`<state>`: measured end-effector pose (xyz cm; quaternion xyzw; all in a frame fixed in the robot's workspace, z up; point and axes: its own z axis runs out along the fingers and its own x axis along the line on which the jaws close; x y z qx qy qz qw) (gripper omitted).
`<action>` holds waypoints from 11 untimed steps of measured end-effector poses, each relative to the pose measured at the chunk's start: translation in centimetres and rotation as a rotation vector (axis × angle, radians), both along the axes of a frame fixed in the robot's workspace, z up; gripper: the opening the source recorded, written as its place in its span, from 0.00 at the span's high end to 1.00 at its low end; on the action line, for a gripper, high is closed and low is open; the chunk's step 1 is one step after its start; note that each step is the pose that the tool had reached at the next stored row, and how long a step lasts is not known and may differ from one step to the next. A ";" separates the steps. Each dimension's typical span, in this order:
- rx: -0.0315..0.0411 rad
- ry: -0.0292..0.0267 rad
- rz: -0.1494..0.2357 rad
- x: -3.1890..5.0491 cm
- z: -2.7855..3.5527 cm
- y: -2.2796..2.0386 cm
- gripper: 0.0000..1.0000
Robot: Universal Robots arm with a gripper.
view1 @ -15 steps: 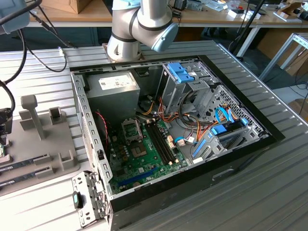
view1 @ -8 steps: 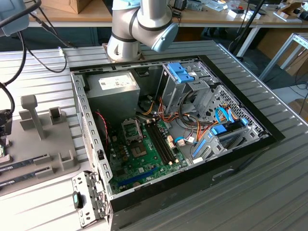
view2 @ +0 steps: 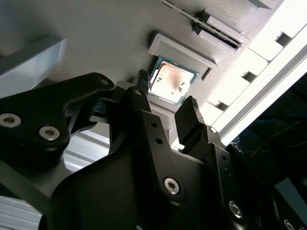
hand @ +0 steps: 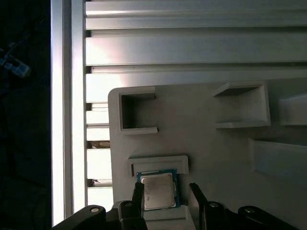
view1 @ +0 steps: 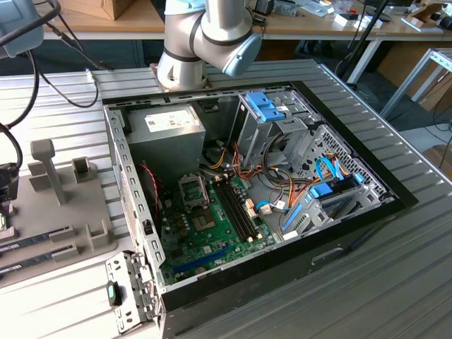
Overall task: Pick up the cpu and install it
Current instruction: 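Pick up the cpu and move it towards the insertion slot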
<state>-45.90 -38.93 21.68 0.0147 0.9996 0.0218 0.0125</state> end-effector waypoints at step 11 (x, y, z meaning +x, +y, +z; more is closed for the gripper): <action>-0.0098 0.0000 0.024 -0.17 -0.83 -0.38 0.51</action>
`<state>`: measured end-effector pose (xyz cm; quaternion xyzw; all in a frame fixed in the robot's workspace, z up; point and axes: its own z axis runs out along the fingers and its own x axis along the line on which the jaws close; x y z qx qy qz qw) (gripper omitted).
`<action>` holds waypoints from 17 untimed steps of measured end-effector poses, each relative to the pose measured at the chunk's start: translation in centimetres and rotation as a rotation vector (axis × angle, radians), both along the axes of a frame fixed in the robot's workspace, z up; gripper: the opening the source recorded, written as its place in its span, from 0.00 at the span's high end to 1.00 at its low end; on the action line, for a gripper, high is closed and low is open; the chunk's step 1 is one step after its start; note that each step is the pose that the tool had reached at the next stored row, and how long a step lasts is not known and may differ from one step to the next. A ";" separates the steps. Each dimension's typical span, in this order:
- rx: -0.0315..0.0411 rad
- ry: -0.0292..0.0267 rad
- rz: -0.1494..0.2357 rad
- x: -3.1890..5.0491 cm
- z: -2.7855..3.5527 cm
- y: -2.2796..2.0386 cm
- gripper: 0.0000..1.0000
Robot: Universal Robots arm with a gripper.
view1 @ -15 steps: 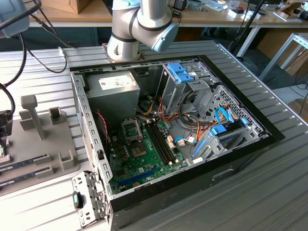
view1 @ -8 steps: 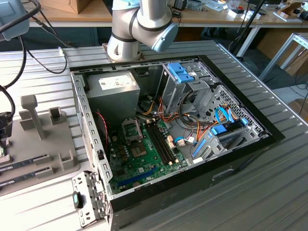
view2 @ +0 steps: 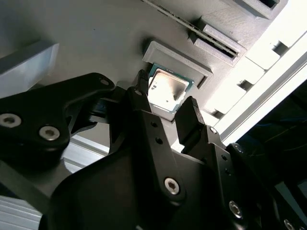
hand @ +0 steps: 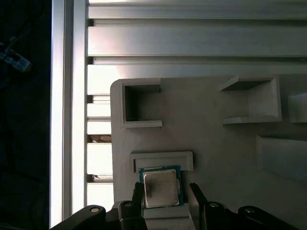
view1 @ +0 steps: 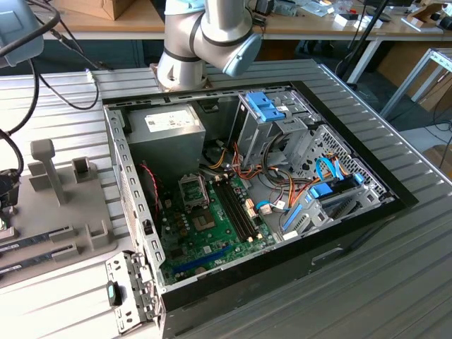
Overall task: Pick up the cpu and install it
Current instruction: 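Pick up the cpu and move it towards the insertion slot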
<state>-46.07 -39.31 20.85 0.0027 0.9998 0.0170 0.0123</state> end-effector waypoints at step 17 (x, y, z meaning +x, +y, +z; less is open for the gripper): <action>-0.0002 -0.0001 0.047 -0.17 -0.96 0.25 0.51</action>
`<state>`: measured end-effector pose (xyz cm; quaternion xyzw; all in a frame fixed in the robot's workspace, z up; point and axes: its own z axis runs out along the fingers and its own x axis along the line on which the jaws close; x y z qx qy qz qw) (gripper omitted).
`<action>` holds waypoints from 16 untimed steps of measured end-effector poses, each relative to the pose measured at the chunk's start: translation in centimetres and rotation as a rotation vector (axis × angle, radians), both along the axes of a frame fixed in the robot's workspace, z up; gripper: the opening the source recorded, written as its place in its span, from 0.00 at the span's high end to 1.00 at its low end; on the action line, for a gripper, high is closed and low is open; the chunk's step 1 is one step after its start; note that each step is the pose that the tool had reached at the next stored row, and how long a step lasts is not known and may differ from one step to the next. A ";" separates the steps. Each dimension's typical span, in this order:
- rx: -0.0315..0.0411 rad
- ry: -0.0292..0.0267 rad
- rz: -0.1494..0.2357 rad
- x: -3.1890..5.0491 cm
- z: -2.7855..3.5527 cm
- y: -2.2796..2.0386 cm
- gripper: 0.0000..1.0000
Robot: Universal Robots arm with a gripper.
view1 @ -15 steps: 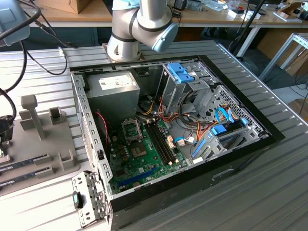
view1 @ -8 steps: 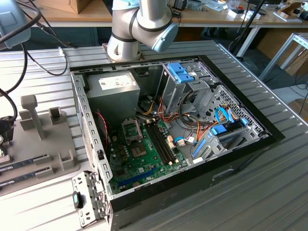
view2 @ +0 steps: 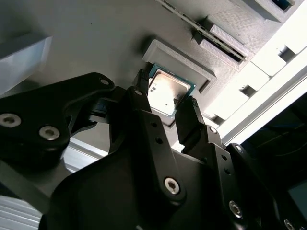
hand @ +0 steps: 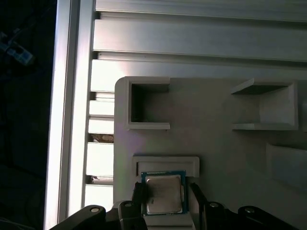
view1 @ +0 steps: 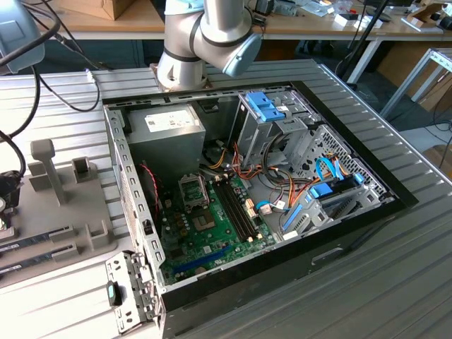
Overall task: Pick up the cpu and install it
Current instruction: 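Pick up the cpu and move it towards the insertion slot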
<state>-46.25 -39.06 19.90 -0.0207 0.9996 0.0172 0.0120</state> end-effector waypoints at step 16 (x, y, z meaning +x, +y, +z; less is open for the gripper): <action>-0.0002 0.0004 0.037 -0.08 -0.70 0.03 0.51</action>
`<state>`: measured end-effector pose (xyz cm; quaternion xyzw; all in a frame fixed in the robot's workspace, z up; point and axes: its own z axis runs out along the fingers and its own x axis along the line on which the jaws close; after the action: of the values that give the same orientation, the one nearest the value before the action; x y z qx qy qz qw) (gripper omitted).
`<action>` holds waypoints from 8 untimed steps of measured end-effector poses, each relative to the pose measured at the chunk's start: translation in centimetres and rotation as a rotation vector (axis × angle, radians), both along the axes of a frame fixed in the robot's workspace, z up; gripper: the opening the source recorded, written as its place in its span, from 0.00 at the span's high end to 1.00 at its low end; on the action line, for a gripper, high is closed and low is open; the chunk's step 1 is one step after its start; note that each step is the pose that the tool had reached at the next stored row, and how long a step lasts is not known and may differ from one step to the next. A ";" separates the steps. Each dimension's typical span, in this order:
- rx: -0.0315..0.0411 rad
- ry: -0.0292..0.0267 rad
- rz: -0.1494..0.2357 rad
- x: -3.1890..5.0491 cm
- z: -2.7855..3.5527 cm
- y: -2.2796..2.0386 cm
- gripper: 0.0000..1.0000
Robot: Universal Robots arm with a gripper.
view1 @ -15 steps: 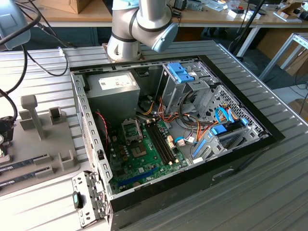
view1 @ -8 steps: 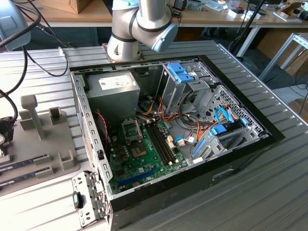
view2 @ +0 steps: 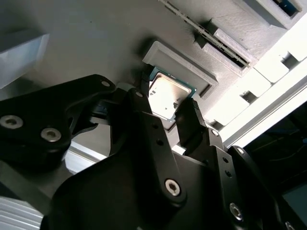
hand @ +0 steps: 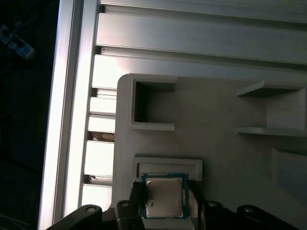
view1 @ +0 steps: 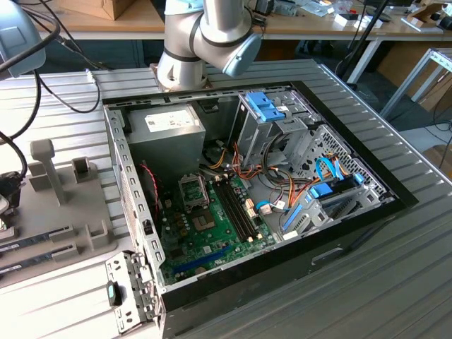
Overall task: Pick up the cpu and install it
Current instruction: 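Pick up the cpu and move it towards the insertion slot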
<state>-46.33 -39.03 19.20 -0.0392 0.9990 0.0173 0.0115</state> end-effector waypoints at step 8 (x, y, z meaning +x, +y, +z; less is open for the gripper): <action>0.0005 -0.0009 0.001 0.01 0.04 0.01 0.51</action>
<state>-46.32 -39.03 19.23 -0.0397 0.9990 0.0175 0.0119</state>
